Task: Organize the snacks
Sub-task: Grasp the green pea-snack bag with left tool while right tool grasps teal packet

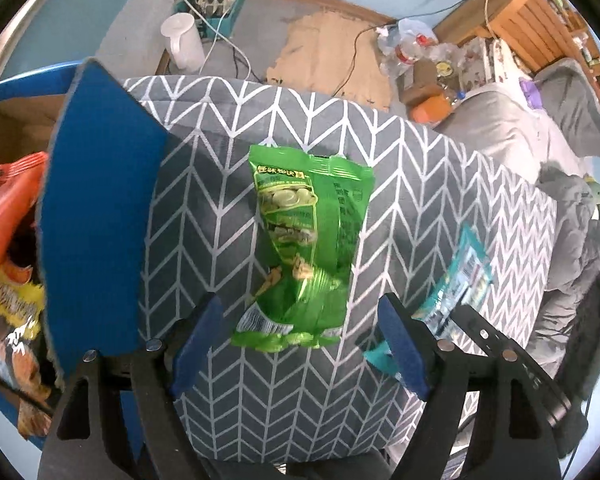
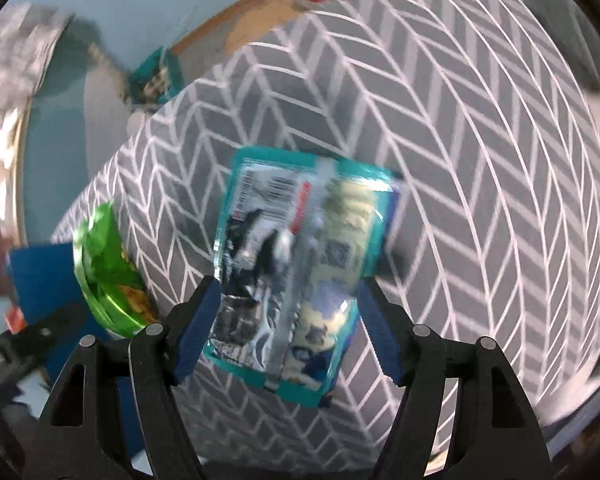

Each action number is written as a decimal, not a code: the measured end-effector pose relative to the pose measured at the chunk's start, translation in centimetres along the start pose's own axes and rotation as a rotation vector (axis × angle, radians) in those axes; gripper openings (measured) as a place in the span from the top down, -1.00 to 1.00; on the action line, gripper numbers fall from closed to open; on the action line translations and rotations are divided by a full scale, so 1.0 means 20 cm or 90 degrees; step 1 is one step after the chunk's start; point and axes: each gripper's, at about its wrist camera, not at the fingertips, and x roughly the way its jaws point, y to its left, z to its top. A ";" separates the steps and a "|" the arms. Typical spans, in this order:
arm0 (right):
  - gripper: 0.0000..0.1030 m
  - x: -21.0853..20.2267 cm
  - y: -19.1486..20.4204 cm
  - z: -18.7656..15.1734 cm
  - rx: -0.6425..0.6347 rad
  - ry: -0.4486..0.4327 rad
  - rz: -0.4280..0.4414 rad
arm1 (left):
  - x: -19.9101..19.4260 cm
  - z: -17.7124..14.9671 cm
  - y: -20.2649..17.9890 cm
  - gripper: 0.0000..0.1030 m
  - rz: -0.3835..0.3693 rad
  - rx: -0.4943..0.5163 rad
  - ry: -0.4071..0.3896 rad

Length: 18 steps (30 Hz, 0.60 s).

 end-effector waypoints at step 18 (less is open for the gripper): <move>-0.43 0.13 0.08 -0.03 0.048 -0.019 -0.064 | 0.20 0.08 0.03 -0.09 0.024 0.063 0.012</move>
